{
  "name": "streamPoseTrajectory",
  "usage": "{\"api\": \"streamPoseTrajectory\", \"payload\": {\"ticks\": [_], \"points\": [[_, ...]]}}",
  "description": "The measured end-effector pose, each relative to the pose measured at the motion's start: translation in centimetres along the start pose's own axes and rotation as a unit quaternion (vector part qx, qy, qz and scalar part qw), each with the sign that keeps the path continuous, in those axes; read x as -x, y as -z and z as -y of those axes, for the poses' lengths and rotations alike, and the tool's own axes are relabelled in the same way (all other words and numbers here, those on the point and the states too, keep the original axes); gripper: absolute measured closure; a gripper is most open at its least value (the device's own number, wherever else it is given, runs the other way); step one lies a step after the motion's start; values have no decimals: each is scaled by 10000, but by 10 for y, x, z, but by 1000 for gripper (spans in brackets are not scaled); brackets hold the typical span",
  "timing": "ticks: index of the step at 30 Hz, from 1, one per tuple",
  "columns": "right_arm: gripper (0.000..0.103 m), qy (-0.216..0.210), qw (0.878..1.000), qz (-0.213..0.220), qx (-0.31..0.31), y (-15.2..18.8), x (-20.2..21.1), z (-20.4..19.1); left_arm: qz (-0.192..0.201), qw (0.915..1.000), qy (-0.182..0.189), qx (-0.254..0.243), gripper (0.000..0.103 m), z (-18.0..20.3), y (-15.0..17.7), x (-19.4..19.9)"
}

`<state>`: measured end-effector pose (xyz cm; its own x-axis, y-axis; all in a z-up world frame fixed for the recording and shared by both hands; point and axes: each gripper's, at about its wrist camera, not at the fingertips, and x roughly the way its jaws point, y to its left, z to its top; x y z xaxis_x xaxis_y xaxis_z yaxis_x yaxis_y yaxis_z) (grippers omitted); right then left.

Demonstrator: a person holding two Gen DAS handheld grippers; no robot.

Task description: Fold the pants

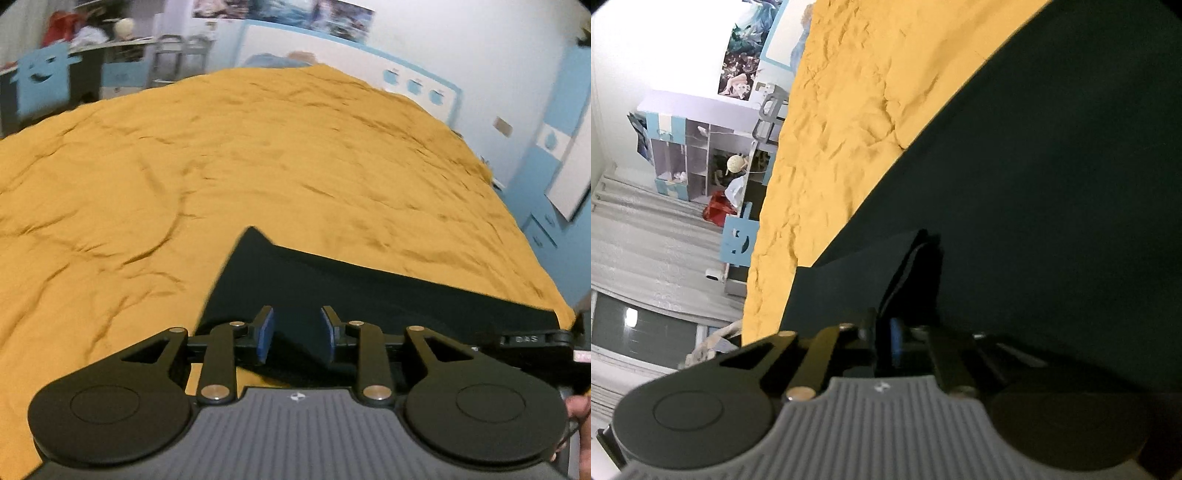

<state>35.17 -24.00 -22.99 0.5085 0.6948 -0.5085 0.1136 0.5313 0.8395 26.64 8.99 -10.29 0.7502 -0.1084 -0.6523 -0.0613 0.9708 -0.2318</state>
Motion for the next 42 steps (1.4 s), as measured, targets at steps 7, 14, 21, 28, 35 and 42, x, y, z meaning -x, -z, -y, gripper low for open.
{"api": "streamPoseTrajectory", "payload": {"ticks": [7,14,21,28,35,42], "points": [[103,371,9879,35,1506,-38,38,-94,195,9989,-37,422,69,-18,1,23],[103,694,9714,244,2259,-111,129,-157,176,9991,-13,390,69,-10,-2,16],[103,1374,9675,290,2104,-169,216,-109,-79,9984,398,395,69,8,2,-7],[103,2160,9658,606,1301,-188,248,15,-378,9980,423,266,69,29,10,-30],[103,2253,9555,724,1762,-185,237,32,-524,9981,324,84,69,41,14,-39],[103,2630,9236,683,2704,-184,240,17,-589,9981,187,81,69,40,15,-41]]}}
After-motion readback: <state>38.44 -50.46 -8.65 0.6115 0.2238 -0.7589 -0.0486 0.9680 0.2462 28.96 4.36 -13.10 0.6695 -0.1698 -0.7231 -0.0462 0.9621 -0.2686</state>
